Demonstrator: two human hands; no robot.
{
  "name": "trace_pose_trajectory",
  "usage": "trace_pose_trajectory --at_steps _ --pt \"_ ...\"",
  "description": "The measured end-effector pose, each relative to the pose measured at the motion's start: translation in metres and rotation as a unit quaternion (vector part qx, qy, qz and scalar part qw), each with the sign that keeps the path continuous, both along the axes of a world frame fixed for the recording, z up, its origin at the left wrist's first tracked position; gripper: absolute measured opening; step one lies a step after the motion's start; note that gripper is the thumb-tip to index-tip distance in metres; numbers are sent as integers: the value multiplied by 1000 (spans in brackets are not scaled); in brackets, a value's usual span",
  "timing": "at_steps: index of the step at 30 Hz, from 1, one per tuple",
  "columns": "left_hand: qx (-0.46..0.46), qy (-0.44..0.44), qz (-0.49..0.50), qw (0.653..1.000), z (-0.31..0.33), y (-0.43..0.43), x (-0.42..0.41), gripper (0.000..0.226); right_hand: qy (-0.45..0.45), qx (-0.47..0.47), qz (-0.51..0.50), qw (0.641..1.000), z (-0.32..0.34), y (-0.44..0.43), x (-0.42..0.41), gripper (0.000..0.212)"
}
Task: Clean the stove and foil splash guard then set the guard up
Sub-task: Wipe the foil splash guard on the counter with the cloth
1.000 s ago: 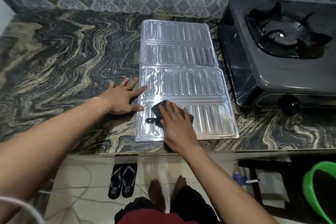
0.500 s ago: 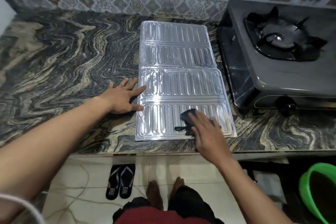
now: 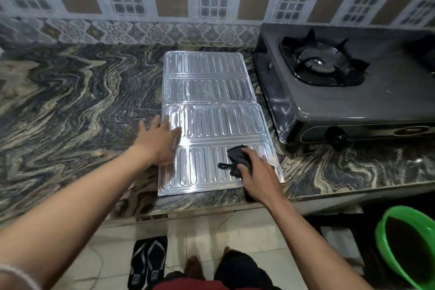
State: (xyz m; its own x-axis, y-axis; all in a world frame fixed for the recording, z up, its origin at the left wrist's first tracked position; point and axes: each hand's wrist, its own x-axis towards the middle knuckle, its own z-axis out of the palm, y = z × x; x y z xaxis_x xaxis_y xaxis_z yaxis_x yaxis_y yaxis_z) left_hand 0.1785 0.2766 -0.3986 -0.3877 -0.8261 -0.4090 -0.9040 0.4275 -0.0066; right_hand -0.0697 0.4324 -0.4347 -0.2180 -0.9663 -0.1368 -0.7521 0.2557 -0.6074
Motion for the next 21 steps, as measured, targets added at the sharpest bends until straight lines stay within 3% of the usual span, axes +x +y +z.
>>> trace_pose_trajectory --at_steps 3,8,10,13,15,17,21 --pt "-19 42 -37 998 -3 26 -33 67 -18 -29 -23 999 2 0 -3 33" --pt "-76 166 -62 981 -5 63 -76 52 39 -16 -66 997 6 -7 -10 20" --pt "-42 201 -45 978 -1 74 -88 55 -18 -11 -103 994 10 -10 -17 15" --pt "25 235 1 972 5 86 -100 68 -191 -34 -147 970 20 -12 -32 19" --pt "118 326 43 937 6 94 -109 59 -286 -32 -151 946 28 -9 -40 23" --pt "193 429 74 879 13 101 -118 50 -354 -25 -132 926 39 -5 -43 15" --pt "217 552 122 796 37 97 -132 36 -494 -20 -123 860 70 -7 -49 15"
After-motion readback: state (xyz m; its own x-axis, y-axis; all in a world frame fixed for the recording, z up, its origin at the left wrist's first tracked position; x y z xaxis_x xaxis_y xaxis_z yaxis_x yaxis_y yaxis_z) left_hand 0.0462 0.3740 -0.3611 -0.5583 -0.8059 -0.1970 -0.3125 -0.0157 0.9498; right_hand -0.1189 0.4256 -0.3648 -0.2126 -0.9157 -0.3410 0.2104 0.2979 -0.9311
